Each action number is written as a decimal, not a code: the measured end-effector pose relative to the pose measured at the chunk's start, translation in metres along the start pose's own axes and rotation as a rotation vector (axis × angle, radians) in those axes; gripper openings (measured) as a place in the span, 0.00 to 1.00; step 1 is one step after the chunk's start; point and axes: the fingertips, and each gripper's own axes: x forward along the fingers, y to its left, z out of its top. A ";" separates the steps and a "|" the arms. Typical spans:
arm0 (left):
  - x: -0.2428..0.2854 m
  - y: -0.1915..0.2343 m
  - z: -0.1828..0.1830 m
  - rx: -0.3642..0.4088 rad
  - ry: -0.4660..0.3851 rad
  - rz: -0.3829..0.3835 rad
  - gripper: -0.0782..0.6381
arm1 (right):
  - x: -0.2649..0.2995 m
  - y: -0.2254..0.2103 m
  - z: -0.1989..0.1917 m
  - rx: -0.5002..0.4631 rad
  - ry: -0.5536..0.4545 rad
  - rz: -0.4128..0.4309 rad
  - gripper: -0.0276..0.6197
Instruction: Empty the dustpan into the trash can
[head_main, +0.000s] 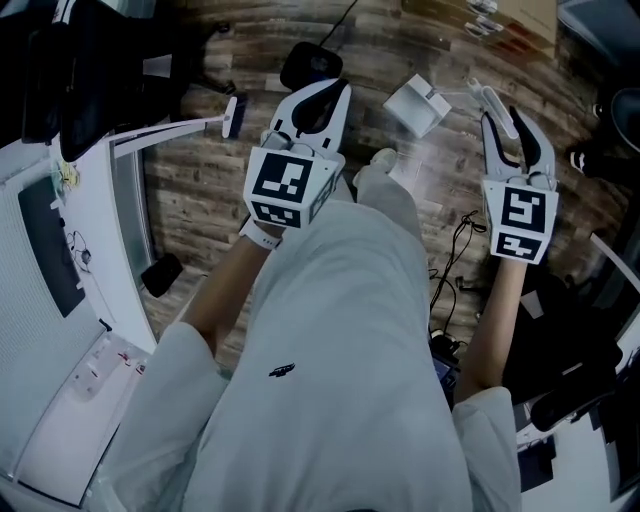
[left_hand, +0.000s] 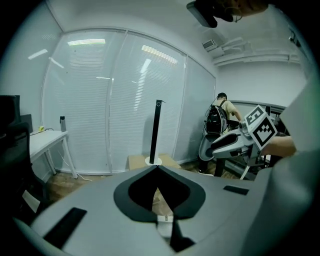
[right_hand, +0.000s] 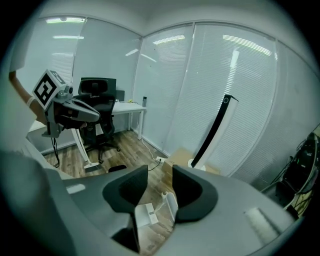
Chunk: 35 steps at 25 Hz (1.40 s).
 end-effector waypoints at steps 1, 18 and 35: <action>-0.004 0.001 0.003 -0.003 -0.005 0.005 0.12 | -0.004 0.001 0.002 0.004 -0.005 -0.003 0.29; -0.046 -0.005 0.052 0.023 -0.090 0.013 0.12 | -0.064 -0.004 0.042 0.099 -0.167 -0.083 0.14; -0.085 -0.024 0.072 0.009 -0.164 0.005 0.12 | -0.127 0.016 0.046 0.211 -0.311 -0.104 0.06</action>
